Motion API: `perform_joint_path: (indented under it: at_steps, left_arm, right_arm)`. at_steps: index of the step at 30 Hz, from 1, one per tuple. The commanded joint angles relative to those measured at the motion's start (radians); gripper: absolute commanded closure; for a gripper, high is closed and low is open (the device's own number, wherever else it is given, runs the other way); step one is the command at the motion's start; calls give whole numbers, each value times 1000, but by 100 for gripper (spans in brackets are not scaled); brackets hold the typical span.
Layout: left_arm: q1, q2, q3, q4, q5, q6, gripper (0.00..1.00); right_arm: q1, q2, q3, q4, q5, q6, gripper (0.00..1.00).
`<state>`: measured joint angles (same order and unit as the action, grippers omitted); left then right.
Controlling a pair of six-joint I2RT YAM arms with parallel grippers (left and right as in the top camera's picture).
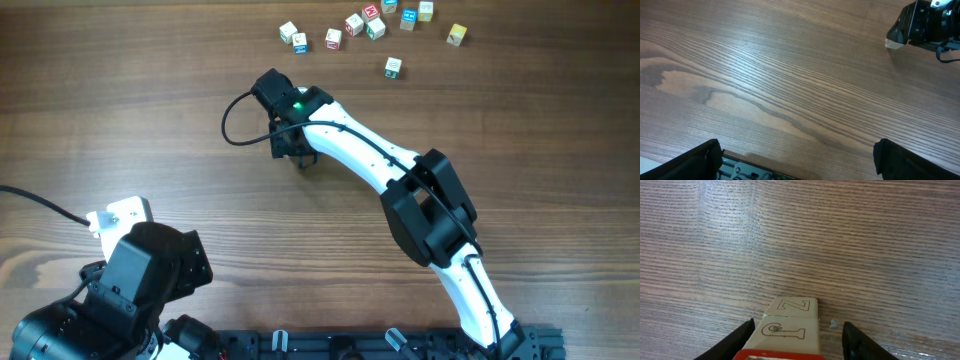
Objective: Form a tower
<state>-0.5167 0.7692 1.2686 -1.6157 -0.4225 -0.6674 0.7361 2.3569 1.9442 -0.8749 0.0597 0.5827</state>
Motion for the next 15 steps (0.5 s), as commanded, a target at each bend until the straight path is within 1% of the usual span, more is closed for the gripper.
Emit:
perform_joint_path:
  at_steps: [1,2,6,9,15]
  left_arm:
    - [5,-1,-2,3,-20,12,0]
    - [5,-1,-2,3,-20,12,0]
    - [5,-1,-2,3,-20,12,0]
    - [5,-1,-2,3,-20,12,0]
    - [5,-1,-2,3,-20,12,0]
  right_arm:
    - [-4,42,11,-1,-17,12,44]
    - [-4,43,11,-1,-17,12,45]
    - [-4,43,11,-1,-17,12,53]
    - [-4,43,11,-2,-17,12,58]
    - [-4,43,11,-4,-16,23,61]
